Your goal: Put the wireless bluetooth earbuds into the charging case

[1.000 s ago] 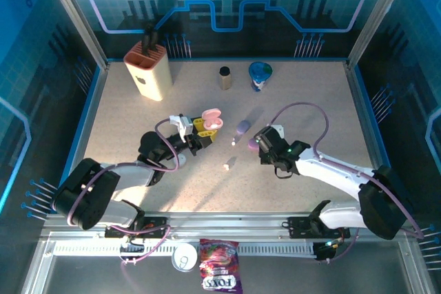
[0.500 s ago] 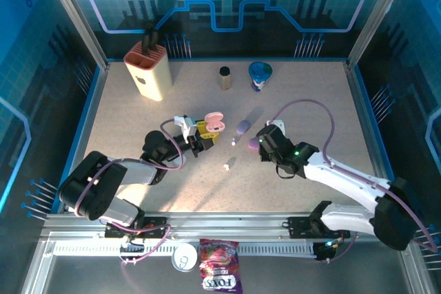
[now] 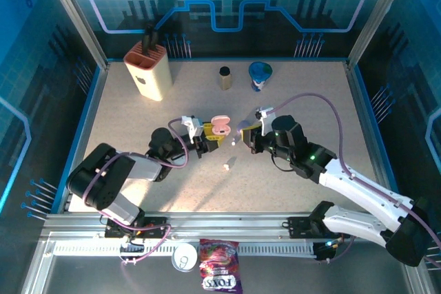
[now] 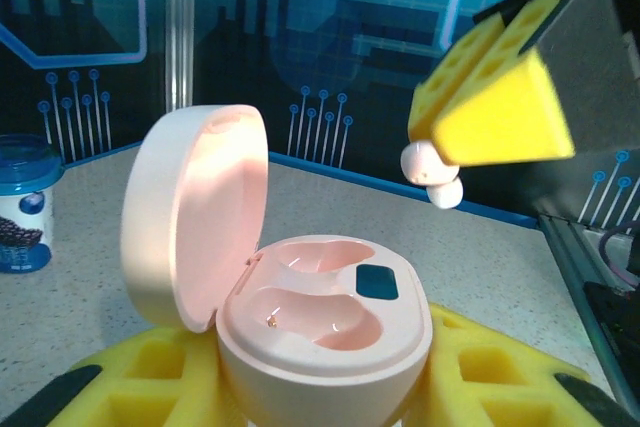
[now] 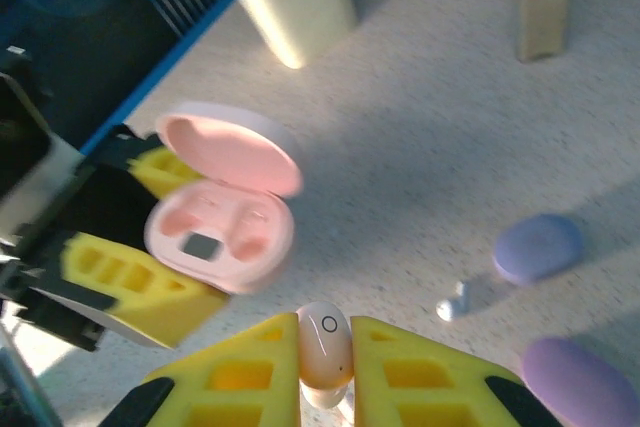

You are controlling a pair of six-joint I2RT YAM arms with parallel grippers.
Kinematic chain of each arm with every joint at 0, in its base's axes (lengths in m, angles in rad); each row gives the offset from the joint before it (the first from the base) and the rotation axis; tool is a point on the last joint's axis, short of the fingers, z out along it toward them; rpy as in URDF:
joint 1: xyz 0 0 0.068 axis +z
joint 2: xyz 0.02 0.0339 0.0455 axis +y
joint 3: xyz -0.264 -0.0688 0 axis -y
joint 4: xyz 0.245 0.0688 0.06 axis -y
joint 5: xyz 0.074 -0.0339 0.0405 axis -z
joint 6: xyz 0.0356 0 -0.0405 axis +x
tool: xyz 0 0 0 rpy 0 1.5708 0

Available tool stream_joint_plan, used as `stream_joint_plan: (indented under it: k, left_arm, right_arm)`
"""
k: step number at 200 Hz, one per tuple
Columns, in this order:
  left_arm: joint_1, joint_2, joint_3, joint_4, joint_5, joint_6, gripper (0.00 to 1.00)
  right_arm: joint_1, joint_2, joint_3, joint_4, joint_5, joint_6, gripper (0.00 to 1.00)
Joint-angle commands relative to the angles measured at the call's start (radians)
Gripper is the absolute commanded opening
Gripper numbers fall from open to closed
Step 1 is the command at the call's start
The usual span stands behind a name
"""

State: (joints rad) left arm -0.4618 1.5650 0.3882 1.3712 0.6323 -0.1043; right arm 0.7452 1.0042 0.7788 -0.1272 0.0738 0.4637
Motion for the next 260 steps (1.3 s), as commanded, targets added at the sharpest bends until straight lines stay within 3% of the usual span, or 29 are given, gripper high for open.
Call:
stream_joint_plan:
  k: [1, 76, 211, 225, 260]
  left_arm:
    - [-0.012, 0.015, 0.027, 0.029, 0.068, 0.010, 0.30]
    - [-0.033, 0.021, 0.042, 0.030, 0.088, -0.002, 0.30]
    - [-0.033, -0.005, 0.048, 0.031, 0.052, -0.033, 0.30]
    - [-0.033, -0.003, 0.050, 0.031, 0.049, -0.034, 0.30]
    - [-0.032, -0.001, 0.049, 0.031, 0.037, -0.025, 0.30]
  right_arm:
    - [0.009, 0.005, 0.021, 0.126, -0.094, -0.060, 0.16]
    - [0.009, 0.104, 0.054, 0.155, -0.137, -0.065, 0.16]
    - [-0.007, 0.143, -0.022, 0.168, -0.123, -0.063, 0.17]
    - [-0.011, 0.133, -0.027, 0.167, -0.125, -0.062, 0.21]
    - [-0.022, 0.075, -0.043, 0.180, -0.094, -0.045, 0.42]
